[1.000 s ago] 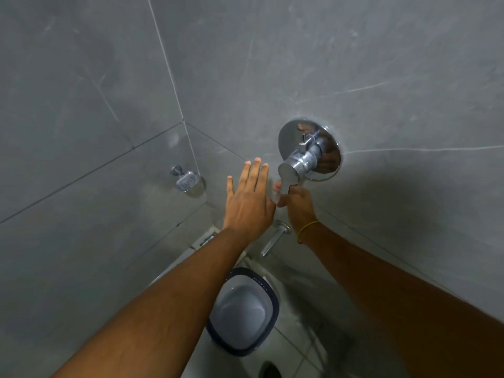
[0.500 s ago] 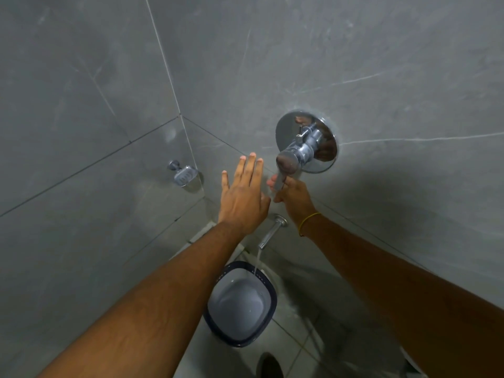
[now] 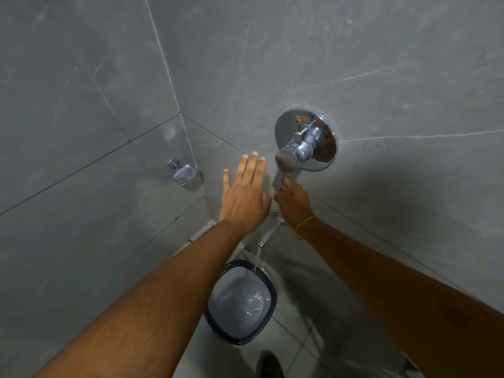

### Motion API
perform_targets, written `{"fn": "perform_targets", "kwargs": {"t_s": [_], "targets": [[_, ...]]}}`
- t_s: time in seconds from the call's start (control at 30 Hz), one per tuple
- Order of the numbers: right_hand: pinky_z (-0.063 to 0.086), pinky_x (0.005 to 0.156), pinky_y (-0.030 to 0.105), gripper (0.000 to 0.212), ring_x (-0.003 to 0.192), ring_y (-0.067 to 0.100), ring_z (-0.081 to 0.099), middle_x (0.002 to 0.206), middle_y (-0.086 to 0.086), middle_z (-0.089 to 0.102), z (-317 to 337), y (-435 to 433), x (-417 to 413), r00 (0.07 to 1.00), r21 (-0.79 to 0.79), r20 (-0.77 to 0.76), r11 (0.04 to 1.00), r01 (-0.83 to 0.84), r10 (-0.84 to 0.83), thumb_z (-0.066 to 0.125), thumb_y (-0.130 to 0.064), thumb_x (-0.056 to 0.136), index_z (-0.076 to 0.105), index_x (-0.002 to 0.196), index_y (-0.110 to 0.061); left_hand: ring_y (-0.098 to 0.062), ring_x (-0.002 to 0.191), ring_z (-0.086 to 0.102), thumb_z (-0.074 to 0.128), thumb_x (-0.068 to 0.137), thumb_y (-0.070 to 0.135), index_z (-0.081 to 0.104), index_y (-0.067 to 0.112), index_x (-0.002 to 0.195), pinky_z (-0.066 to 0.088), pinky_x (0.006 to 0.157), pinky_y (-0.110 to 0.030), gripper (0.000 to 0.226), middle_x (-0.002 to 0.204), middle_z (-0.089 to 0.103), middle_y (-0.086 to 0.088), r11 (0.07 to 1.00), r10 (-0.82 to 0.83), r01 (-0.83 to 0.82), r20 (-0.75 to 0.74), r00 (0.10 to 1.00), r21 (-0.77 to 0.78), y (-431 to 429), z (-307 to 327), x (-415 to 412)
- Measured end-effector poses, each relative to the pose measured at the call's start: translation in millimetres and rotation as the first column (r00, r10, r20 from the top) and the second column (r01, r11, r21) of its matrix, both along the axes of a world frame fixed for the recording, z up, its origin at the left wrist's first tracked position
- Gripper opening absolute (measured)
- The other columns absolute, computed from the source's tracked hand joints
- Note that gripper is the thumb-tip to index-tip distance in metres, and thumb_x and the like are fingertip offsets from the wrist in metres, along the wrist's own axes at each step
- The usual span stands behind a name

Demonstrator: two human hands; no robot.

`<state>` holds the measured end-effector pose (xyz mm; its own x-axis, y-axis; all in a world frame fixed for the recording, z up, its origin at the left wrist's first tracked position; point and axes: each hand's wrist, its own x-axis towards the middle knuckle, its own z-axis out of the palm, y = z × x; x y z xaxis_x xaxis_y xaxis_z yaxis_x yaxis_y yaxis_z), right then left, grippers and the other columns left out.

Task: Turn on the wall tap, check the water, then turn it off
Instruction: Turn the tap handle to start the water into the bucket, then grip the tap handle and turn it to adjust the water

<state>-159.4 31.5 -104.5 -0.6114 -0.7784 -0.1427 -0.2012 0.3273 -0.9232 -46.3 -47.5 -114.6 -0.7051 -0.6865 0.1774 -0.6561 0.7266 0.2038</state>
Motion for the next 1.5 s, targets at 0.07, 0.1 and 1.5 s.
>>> {"fn": "perform_targets", "kwargs": {"t_s": [0.07, 0.1, 1.5], "targets": [[0.042, 0.066, 0.028, 0.015, 0.069, 0.016, 0.056, 0.079, 0.002, 0.062, -1, 2, -3, 0.994, 0.024, -0.109, 0.999, 0.021, -0.018, 0.051, -0.003, 0.092, 0.063, 0.089, -0.010, -0.025, 0.162, -0.006, 0.044, 0.100, 0.037, 0.003, 0.017, 0.166, 0.009, 0.128, -0.065, 0.080, 0.177, -0.002, -0.007, 1.000, -0.004, 0.004, -0.007, 1.000, 0.001, 2, 0, 0], [0.040, 0.064, 0.025, 0.015, 0.067, 0.015, 0.053, 0.077, 0.001, 0.061, 1, 4, -6, 0.984, 0.022, -0.172, 0.999, 0.038, -0.033, 0.050, -0.005, 0.092, 0.061, 0.085, -0.013, -0.026, 0.162, -0.005, 0.044, 0.100, 0.036, 0.004, 0.017, 0.166, 0.008, 0.128, -0.065, 0.080, 0.177, -0.002, -0.007, 1.000, -0.006, 0.006, -0.012, 1.000, 0.000, 3, 1, 0], [0.051, 0.101, 0.047, 0.044, 0.118, 0.040, 0.055, 0.129, 0.023, 0.059, 117, -15, -89, -0.155, 0.484, -0.874, 0.854, -0.193, 0.460, 0.058, -0.007, 0.082, 0.061, 0.124, 0.007, -0.026, 0.162, -0.001, 0.035, 0.102, 0.050, 0.006, 0.016, 0.166, 0.007, 0.127, -0.064, 0.077, 0.177, 0.003, -0.008, 1.000, -0.001, 0.000, -0.102, 0.995, -0.010, 17, 2, -7]]}}
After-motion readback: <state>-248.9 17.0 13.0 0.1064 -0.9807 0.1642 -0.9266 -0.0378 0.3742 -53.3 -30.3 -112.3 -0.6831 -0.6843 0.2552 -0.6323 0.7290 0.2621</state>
